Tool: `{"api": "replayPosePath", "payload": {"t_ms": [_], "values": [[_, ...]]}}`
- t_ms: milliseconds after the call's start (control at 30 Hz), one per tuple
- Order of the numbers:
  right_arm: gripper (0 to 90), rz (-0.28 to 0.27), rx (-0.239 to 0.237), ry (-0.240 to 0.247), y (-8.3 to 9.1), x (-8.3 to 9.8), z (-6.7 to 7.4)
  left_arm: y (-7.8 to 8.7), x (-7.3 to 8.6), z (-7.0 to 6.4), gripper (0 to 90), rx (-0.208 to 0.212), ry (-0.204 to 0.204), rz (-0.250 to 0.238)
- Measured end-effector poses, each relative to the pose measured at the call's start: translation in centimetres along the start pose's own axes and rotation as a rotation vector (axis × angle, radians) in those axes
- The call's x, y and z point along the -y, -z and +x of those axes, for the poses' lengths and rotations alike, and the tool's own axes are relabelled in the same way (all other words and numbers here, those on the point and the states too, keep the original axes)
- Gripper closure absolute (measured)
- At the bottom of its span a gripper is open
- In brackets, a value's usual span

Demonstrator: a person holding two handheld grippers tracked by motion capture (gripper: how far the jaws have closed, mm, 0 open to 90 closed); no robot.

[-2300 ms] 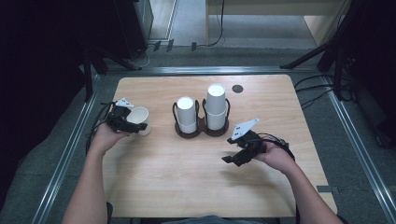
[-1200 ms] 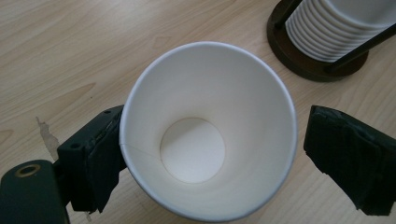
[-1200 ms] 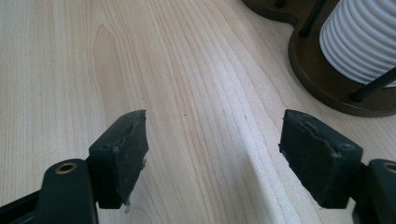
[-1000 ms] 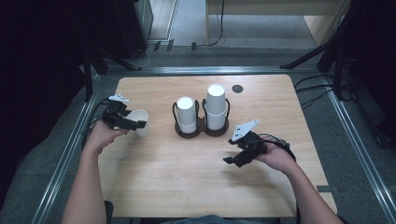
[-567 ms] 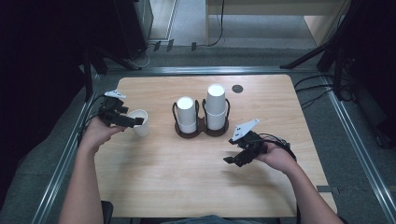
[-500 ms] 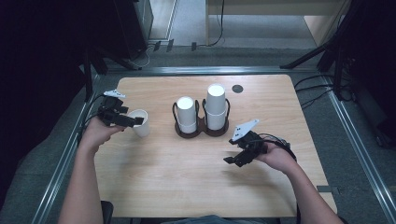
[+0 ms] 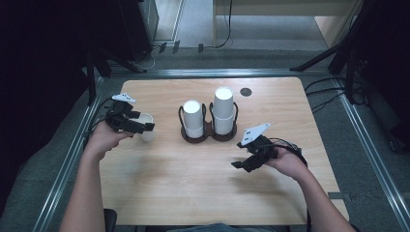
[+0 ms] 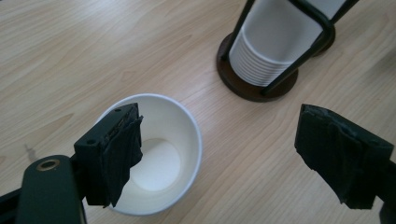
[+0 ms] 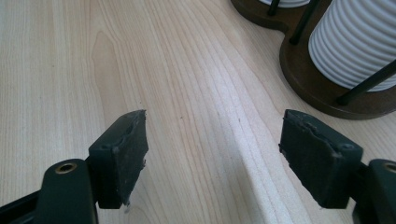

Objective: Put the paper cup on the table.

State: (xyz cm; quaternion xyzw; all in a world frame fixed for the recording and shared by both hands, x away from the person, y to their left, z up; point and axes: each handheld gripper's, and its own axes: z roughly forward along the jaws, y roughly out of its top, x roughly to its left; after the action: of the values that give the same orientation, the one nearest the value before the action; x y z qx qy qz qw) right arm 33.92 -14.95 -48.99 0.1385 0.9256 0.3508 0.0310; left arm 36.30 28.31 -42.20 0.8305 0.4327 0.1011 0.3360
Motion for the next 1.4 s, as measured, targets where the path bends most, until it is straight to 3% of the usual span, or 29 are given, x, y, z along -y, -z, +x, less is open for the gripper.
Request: {"api": "replayPosePath", "payload": {"t_ms": [500,700,1033,1167,1400], "values": [[23.4,-0.005,0.010,0.004,0.2,-0.2,0.0,-1.4,0.0,-3.7,15.0,0.039,-0.047,0.034],[23.3,-0.009,0.005,0.013,0.1,-0.6,0.0,-2.0,0.3,-4.8,13.0,0.093,-0.075,0.037],[23.4,-0.002,0.002,0.017,-0.2,-0.7,0.1,-3.4,0.6,-6.9,12.6,0.075,-0.112,0.026],[23.4,-0.001,0.004,0.021,-0.1,-0.8,0.1,-4.1,0.8,-7.6,10.9,0.109,-0.108,0.025],[23.3,-0.002,0.006,0.020,-0.2,-0.7,0.1,-5.4,1.0,-8.6,9.9,0.115,-0.140,0.033]]}}
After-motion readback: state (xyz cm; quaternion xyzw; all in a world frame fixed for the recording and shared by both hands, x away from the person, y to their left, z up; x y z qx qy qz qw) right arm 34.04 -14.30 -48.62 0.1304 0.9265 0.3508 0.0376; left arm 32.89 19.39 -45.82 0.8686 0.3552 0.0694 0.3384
